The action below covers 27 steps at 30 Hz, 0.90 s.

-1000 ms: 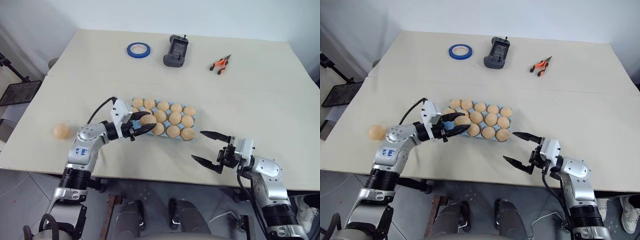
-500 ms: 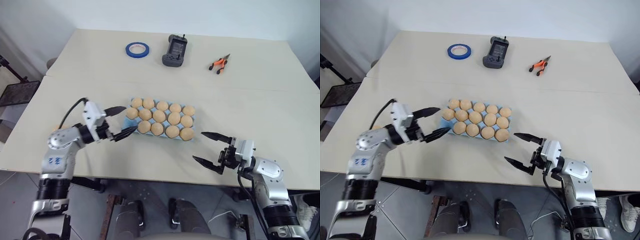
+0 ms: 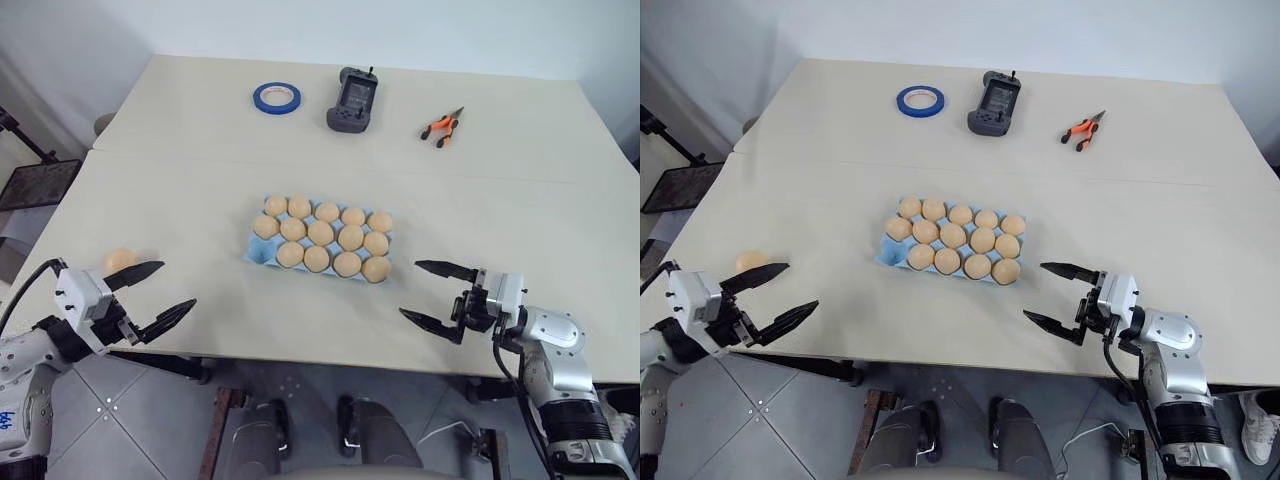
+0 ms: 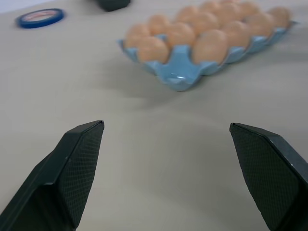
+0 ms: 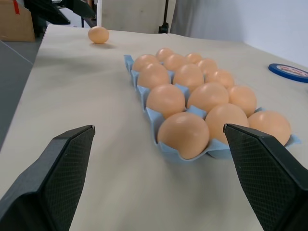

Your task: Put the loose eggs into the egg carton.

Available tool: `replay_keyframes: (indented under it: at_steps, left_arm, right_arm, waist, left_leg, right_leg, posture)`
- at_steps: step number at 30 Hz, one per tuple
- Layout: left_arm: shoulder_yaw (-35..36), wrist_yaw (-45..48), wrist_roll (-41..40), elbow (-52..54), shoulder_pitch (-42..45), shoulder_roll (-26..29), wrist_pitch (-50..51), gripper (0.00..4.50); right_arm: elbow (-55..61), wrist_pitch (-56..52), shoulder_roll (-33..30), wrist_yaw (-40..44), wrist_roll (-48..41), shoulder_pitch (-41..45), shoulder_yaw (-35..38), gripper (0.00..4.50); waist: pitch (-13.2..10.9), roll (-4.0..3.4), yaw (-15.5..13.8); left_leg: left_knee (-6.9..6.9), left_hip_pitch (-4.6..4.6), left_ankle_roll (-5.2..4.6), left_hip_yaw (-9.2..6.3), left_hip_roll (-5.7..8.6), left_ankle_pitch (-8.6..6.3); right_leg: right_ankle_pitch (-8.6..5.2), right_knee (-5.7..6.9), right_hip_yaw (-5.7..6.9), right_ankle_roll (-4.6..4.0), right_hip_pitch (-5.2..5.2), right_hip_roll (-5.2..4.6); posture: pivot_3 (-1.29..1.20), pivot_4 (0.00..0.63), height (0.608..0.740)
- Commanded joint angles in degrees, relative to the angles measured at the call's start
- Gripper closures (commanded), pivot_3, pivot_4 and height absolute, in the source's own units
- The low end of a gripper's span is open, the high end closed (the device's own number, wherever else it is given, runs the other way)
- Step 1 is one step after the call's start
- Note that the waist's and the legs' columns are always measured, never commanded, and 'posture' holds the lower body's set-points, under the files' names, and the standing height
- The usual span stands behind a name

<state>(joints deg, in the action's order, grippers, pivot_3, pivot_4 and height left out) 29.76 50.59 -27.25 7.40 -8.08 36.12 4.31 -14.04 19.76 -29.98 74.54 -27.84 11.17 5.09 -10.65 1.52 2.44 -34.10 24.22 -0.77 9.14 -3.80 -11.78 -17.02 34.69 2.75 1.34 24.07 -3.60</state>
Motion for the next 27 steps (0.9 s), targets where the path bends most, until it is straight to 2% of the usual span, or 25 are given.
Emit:
replay_keyframes:
  at_steps: [1,4,8,12,14,16,18,20,21,27]
  left_arm:
    - [4.89,-8.96,0.60,3.43,-2.34,-4.05,-1.24,0.04]
    - [6.90,-16.94,2.54,6.39,-4.91,-8.66,-1.02,0.04]
    - [7.84,-27.38,3.39,10.85,-7.58,-17.78,-2.37,0.04]
    - [8.30,-35.04,5.54,10.26,-7.36,-21.48,-1.95,0.04]
    - [8.09,-37.41,4.33,10.06,-6.52,-21.70,0.51,0.04]
    - [7.53,-39.02,3.95,9.62,-5.52,-20.91,2.66,0.04]
    - [7.13,-39.45,3.62,8.94,-4.18,-19.89,3.75,0.04]
    - [6.94,-40.66,3.81,7.97,-2.70,-18.82,5.68,0.04]
    - [6.08,-41.03,4.67,6.76,-1.29,-17.42,7.31,0.04]
    - [2.15,-39.59,5.73,-0.94,6.83,-11.46,12.86,0.04]
  right_arm:
    - [-0.94,0.48,-0.14,1.37,-1.01,1.59,1.00,0.00]
    - [-1.95,0.98,-0.20,2.01,-0.92,2.23,1.20,0.00]
    - [-2.67,1.63,0.19,1.61,-0.86,2.52,1.65,0.00]
    - [-2.75,1.81,0.86,1.41,-0.64,2.60,1.13,0.00]
    - [-2.80,1.84,1.14,1.48,-0.50,2.66,0.94,0.00]
    - [-2.87,1.92,1.32,1.52,-0.32,2.77,0.84,0.00]
    - [-2.85,1.90,1.47,1.40,-0.21,2.96,0.78,0.00]
    - [-2.83,2.01,1.57,1.33,-0.07,3.08,0.68,0.00]
    - [-2.71,2.00,1.61,1.27,-0.04,3.07,0.65,0.00]
    - [-1.47,1.63,2.07,0.85,0.20,2.71,0.20,0.00]
  waist:
    - [0.00,0.00,0.07]
    - [0.00,0.02,0.44]
    - [0.01,0.02,0.56]
    - [0.00,0.02,0.56]
    - [0.00,0.02,0.61]
    - [0.00,0.02,0.76]
    - [0.03,-0.06,0.81]
    - [0.09,-0.10,0.69]
    - [0.13,-0.04,0.66]
    - [0.14,-0.03,0.23]
  left_leg:
    - [0.00,0.00,0.01,0.00,0.00,-0.02]
    - [0.02,-0.02,0.04,0.01,0.00,-0.08]
    - [-0.05,-0.07,0.06,-0.02,-0.02,-0.08]
    - [-0.40,-0.09,0.06,-0.11,-0.03,-0.07]
    - [-0.68,-0.09,0.05,-0.22,-0.02,-0.08]
    - [-0.90,-0.08,-0.03,-0.26,-0.03,-0.12]
    - [-0.86,0.06,-0.11,-0.27,-0.12,-0.17]
    - [-0.67,0.54,-0.14,-0.22,-0.64,-0.17]
    - [-0.63,0.80,-0.17,-0.05,-0.86,-0.14]
    - [-0.55,0.39,-0.08,0.69,-0.88,-0.10]
  right_leg:
    - [0.02,0.02,0.01,0.05,0.01,0.00]
    - [0.19,0.16,0.07,0.43,0.03,0.00]
    - [0.24,0.34,0.13,0.62,0.03,0.03]
    - [0.12,0.39,0.13,0.39,-0.07,0.10]
    - [-0.03,0.39,0.14,0.11,-0.19,0.14]
    - [0.01,0.25,0.14,0.17,-0.36,0.16]
    - [0.40,-0.43,0.14,0.34,-0.54,0.31]
    - [1.31,-1.66,0.17,0.39,-0.69,0.86]
    - [1.51,-1.83,0.23,0.34,-0.52,0.92]
    - [1.38,-1.08,-0.20,0.15,-0.04,0.90]
  posture:
    - [0.00,0.150,0.740]
    - [0.00,0.150,0.740]
    - [0.00,0.150,0.740]
    - [0.00,0.150,0.740]
    - [0.00,0.150,0.740]
    - [0.00,0.150,0.740]
    - [0.00,0.150,0.740]
    - [0.00,0.150,0.740]
    - [0.00,0.150,0.740]
    - [0.00,0.150,0.740]
